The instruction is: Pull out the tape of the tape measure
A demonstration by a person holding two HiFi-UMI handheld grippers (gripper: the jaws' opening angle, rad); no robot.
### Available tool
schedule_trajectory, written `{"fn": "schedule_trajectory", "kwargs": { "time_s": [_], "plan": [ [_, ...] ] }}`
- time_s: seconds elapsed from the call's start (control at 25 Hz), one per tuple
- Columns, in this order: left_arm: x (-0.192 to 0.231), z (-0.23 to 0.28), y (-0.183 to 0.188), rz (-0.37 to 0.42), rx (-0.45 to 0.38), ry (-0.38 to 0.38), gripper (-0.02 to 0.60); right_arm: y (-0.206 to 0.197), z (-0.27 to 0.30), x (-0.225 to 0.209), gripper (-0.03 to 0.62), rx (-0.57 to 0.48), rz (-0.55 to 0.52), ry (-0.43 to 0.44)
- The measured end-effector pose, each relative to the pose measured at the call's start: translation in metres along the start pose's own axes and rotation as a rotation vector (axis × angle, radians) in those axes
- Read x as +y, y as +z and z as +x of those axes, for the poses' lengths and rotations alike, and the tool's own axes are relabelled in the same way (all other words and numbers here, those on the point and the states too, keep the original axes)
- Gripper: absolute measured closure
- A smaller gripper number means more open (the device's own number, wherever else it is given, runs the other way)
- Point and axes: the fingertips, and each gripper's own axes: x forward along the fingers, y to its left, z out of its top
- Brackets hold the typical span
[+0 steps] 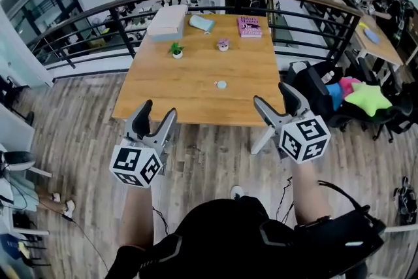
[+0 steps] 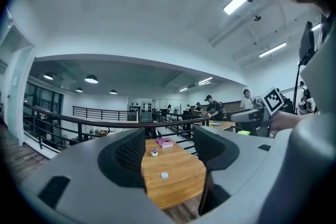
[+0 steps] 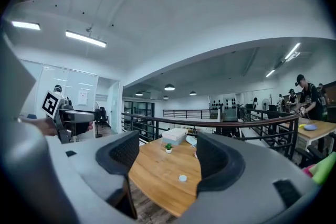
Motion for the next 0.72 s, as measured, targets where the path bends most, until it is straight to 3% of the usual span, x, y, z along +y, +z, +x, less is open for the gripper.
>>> {"fn": "schedule_trajectory", "kwargs": {
  "time_s": [0.4,0.72],
  "plan": [
    [-0.010,0.078,-0.007,-0.009,0.018,0.026,0.278,-0.007,0.033,-0.072,0.258,0.005,0.008,0.029],
    [-0.004,0.116,-0.014,-0.029,0.057,0.024,0.278,-0.014,0.060,-0.097,0.258,0.028,0.017,0.051]
  ]
}}
